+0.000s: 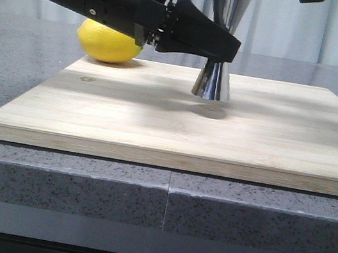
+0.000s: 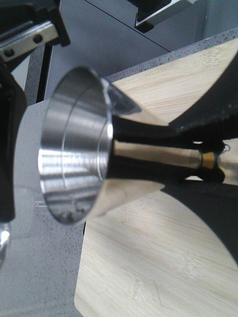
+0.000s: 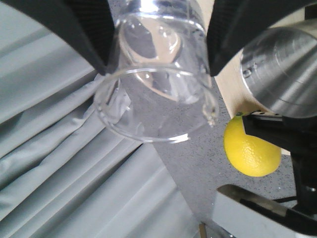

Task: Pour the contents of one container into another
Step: 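Lift the beaker with the right gripper over the jigger cup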

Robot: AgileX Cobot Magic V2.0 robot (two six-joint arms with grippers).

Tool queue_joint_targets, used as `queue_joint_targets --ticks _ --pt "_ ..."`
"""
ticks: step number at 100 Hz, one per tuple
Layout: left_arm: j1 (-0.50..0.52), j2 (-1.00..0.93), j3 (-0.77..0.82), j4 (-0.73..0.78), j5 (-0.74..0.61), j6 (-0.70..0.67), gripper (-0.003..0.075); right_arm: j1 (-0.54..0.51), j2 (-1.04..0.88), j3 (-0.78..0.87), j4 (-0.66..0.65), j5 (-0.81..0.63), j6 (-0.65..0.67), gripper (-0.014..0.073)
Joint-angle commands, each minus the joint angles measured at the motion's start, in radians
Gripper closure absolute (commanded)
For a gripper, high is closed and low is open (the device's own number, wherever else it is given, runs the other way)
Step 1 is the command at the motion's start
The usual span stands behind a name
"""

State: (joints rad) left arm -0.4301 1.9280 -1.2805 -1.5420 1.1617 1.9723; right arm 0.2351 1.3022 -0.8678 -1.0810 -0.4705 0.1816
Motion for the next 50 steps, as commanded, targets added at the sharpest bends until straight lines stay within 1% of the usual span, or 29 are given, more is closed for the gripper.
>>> queue_joint_targets --ticks 1,17,27,38,50 --pt "-0.006 -0.051 -0.030 -0.073 0.061 -0.008 0.0741 0.000 -0.038 -0.038 -0.002 -0.058 -0.001 0.0373" --pt "-0.006 -0.051 -0.030 -0.073 0.061 -0.008 0.0741 0.000 -0.038 -0.038 -0.011 -0.056 -0.001 0.0373" --pt "-0.006 -0.051 -0.030 -0.073 0.061 -0.008 0.0741 0.000 -0.038 -0.038 -0.040 -0.053 -0.001 0.0373" --pt "-0.006 -0.051 -0.030 -0.073 0.063 -0.008 0.0741 0.000 -0.038 -0.055 -0.074 -0.031 -0.001 0.0373" --pt "-0.006 -0.051 -0.030 -0.073 0.063 -0.008 0.0741 0.000 -0.038 -0.083 -0.082 -0.016 -0.001 0.0373"
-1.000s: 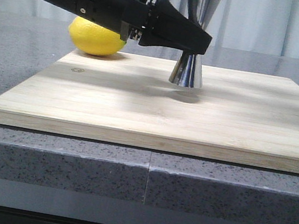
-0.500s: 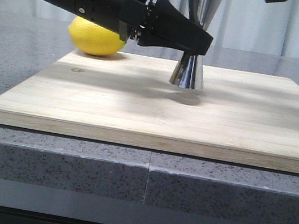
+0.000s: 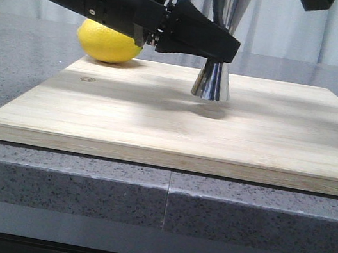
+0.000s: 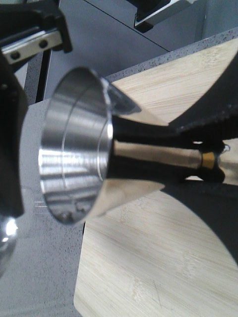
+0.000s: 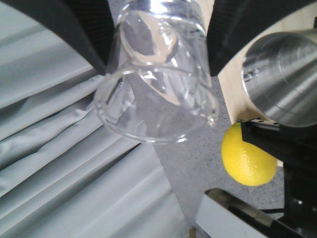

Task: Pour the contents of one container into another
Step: 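Lift the beaker with the right gripper over the jigger cup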

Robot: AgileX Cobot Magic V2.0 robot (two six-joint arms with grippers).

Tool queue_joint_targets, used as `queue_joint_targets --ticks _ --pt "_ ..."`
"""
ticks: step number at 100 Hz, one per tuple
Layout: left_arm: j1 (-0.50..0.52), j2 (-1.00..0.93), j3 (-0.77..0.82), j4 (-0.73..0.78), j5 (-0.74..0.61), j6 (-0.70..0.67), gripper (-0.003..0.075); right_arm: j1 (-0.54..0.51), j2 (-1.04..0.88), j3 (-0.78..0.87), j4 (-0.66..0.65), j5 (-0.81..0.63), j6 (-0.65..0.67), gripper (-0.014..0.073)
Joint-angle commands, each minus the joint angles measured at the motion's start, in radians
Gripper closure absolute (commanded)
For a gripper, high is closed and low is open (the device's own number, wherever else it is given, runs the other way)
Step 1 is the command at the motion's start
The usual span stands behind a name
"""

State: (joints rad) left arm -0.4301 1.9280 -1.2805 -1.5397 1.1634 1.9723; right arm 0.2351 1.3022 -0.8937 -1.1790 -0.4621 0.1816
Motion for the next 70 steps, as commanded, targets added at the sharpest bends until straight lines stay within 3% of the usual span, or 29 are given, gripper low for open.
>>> queue_joint_targets --ticks 1,70 --pt "-0.006 -0.051 -0.030 -0.075 0.061 -0.008 0.0741 0.000 -0.038 -0.057 0.016 -0.024 -0.001 0.0373" --pt "-0.006 -0.051 -0.030 -0.074 0.061 -0.008 0.0741 0.000 -0.038 -0.081 -0.078 -0.008 -0.001 0.0373"
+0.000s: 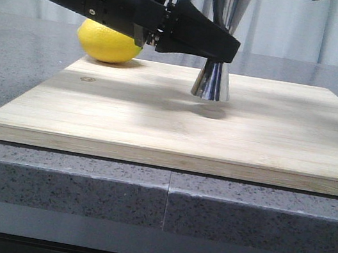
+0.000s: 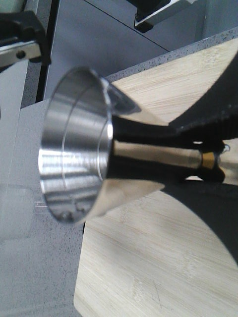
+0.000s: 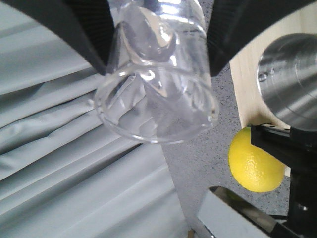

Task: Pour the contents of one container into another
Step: 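Lift the beaker with the right gripper over the jigger cup, then tilt the beaker with the right gripper, pouring water into the jigger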

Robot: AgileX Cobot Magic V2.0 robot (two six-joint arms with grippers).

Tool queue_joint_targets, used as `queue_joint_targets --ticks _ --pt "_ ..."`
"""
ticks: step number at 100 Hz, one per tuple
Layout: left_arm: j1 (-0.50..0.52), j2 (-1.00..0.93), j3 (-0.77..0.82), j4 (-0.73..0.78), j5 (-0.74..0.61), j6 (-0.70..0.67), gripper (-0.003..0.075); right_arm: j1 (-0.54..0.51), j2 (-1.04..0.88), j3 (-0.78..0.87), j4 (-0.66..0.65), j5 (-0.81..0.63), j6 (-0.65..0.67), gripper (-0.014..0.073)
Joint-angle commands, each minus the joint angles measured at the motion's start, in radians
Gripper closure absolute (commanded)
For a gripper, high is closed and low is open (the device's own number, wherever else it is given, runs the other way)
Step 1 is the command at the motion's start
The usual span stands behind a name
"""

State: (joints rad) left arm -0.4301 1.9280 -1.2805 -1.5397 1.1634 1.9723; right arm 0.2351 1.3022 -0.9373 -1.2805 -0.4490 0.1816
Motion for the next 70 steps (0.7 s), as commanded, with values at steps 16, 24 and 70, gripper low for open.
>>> queue_joint_targets --ticks 16,24,70 --pt "-0.006 -0.051 -0.030 -0.074 0.061 -0.008 0.0741 0.000 -0.038 -0.037 0.021 -0.019 -0.001 0.0373" --pt "-0.006 -0.051 -0.030 -0.074 0.061 -0.008 0.0741 0.000 -0.038 -0.037 0.015 -0.017 -0.001 0.0373" --pt "-0.006 -0.051 -0.030 -0.074 0.061 -0.008 0.0741 0.000 -0.038 -0.037 -0.025 -0.009 -0.001 0.0373"
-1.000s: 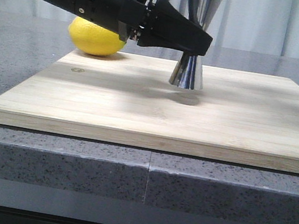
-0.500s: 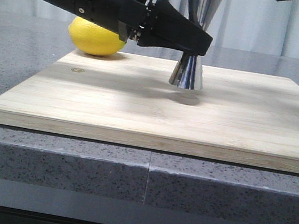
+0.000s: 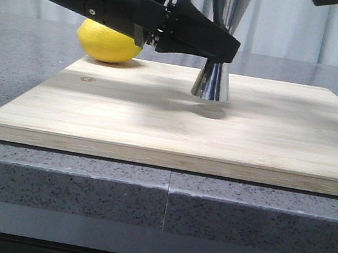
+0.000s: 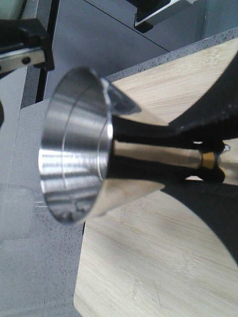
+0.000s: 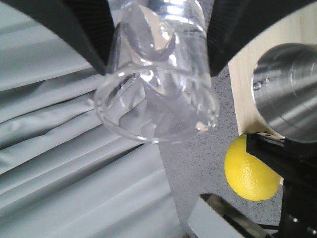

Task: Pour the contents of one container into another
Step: 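Tilt the beaker with the right gripper, pouring water into the jigger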

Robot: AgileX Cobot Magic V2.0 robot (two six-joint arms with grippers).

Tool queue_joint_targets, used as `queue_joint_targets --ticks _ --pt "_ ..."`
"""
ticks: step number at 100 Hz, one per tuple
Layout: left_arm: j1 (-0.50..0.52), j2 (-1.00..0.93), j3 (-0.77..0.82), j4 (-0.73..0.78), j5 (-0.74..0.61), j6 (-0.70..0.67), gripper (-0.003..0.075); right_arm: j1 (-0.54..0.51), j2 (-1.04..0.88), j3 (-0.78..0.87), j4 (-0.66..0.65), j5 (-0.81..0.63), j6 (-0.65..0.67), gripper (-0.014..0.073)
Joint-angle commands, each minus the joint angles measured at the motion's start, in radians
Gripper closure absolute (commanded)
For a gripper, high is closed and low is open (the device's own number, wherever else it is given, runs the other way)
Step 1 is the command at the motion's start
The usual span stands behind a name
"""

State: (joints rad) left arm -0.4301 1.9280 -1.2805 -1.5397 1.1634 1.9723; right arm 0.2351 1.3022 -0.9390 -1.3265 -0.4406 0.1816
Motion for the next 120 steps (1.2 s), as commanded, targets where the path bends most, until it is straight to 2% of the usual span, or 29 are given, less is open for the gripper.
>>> queue_joint_targets --ticks 1,120 --pt "-0.006 -0.051 -0.030 -0.074 0.061 -0.008 0.0741 0.000 -0.038 -0.035 0.021 -0.018 -0.001 0.0373" --pt "-0.006 -0.051 -0.030 -0.074 0.065 -0.008 0.0741 0.000 -0.056 -0.035 -0.066 0.007 -0.001 0.0373"
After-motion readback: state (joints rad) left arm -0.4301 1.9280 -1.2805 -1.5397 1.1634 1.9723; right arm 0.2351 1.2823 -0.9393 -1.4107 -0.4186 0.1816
